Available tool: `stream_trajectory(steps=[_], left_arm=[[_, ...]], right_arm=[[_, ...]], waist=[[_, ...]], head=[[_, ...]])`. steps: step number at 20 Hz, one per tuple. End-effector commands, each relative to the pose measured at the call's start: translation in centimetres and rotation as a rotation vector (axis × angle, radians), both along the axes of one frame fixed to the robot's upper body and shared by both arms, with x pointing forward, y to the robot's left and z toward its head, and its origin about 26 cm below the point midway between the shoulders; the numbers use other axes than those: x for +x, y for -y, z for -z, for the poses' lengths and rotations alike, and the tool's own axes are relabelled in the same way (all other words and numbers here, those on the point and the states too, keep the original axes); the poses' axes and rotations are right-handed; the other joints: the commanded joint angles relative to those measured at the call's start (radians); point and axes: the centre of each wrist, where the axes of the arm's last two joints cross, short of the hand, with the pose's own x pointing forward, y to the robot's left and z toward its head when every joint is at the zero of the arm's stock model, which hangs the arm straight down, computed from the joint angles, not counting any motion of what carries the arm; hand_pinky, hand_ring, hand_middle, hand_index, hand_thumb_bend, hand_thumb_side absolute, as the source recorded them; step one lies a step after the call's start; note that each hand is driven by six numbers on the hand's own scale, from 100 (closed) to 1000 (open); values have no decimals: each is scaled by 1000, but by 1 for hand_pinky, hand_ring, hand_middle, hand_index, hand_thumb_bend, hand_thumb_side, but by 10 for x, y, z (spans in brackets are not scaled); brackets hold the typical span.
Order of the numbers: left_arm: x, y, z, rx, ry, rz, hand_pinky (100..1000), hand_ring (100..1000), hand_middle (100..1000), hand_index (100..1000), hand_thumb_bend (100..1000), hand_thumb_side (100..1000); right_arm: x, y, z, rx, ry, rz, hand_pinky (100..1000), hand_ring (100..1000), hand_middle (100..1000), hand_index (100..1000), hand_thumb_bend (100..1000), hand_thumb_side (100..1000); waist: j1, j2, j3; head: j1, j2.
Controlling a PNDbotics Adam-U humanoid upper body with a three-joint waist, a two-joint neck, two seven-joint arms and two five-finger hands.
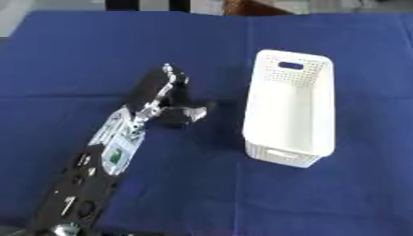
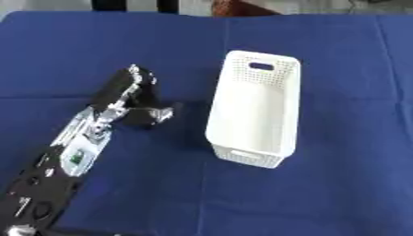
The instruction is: Pick up objects on the table and place them in the box.
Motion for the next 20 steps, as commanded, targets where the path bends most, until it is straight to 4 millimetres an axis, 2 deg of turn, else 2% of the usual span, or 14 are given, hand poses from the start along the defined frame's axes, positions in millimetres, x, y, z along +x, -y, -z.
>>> stream_trajectory(steps=[1, 6, 8, 10, 14, 17, 20], left_arm=[[-1, -3, 8, 32, -68, 13, 100, 100, 100, 100, 517, 610], [-1, -8, 7, 61, -201, 73, 100, 100, 100, 100, 538, 604], [1, -16, 1, 82, -272, 111, 100, 100, 100, 100, 561, 590], [5, -26, -12, 113, -329, 150, 100, 100, 100, 100, 568, 586], [13, -44, -50, 231, -386, 197, 100, 100, 100, 100, 565, 585], [16, -48, -73, 286, -380, 210, 100, 100, 100, 100, 561, 585], [17, -48, -85, 295, -364, 213, 100, 100, 100, 100, 558, 586]], right_arm=[[-2, 1, -10, -13, 34, -1, 600, 709, 814, 942, 100, 792], [-2, 1, -9, -13, 33, 2, 600, 709, 814, 943, 100, 793], [-2, 2, -9, -17, 30, 3, 600, 709, 814, 943, 100, 794], [-3, 3, -9, -23, 25, 6, 600, 709, 814, 943, 100, 794], [-3, 6, -8, -33, 17, 14, 600, 709, 814, 943, 100, 795], [-4, 7, -8, -36, 15, 17, 601, 709, 815, 943, 100, 795], [-4, 8, -8, -38, 15, 19, 601, 709, 814, 943, 100, 795]], waist=[[-6, -11, -1], [-2, -11, -4], [6, -14, -7], [13, -18, -8], [28, -28, -7], [34, -31, -4], [35, -32, -2]], head=[[6, -1], [9, -1], [9, -1], [8, -1], [4, -1], [0, -1], [0, -1]])
